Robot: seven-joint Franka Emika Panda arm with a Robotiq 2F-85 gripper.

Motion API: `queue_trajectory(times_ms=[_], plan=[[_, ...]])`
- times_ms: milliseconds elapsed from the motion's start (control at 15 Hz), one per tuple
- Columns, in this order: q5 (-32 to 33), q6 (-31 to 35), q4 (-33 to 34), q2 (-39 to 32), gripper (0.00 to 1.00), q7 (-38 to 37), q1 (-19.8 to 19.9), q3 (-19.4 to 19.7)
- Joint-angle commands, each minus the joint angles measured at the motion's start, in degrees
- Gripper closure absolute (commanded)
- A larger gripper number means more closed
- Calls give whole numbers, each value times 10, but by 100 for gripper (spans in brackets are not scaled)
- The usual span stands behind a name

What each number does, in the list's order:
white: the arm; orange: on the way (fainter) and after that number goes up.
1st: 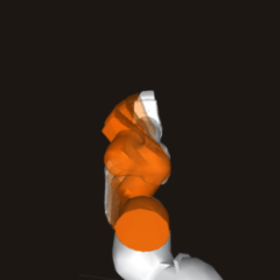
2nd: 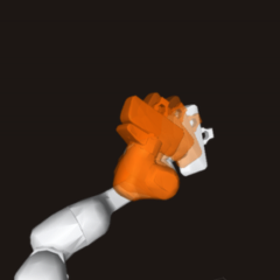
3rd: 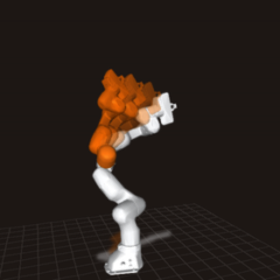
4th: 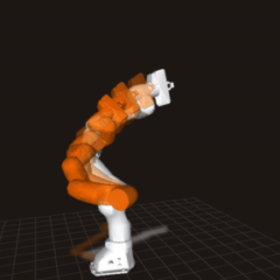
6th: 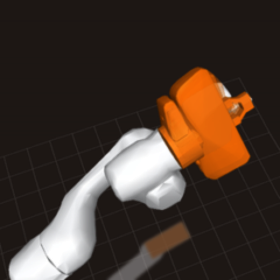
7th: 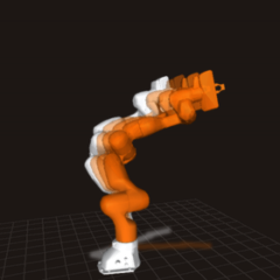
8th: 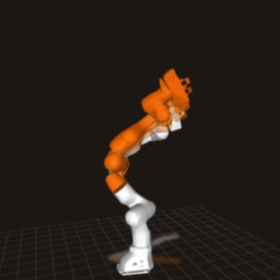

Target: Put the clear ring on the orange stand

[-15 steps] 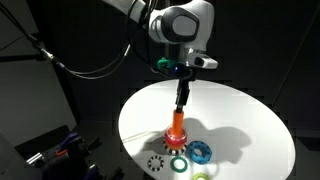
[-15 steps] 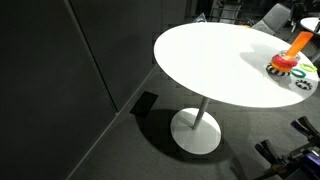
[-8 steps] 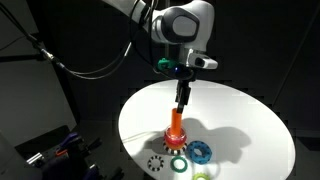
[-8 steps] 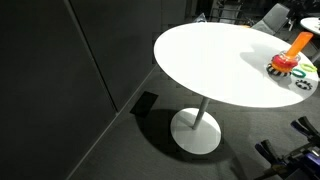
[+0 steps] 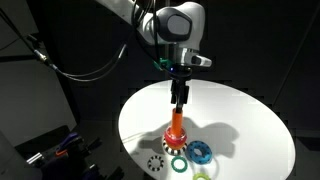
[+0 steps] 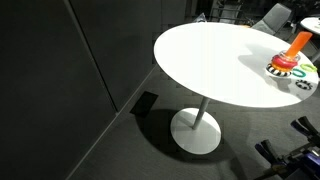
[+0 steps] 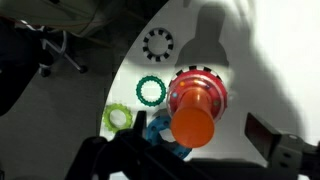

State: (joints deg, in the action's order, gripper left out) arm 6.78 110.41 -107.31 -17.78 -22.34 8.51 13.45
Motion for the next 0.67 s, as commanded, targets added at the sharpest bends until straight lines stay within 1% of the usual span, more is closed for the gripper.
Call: queue_trajectory(times_ms=[0, 267, 600], plan=[[48, 27, -63, 55, 0, 22, -15, -6], [78, 66, -124, 104, 0, 40, -20, -15], [75, 144, -212, 174, 0, 77, -11, -18]])
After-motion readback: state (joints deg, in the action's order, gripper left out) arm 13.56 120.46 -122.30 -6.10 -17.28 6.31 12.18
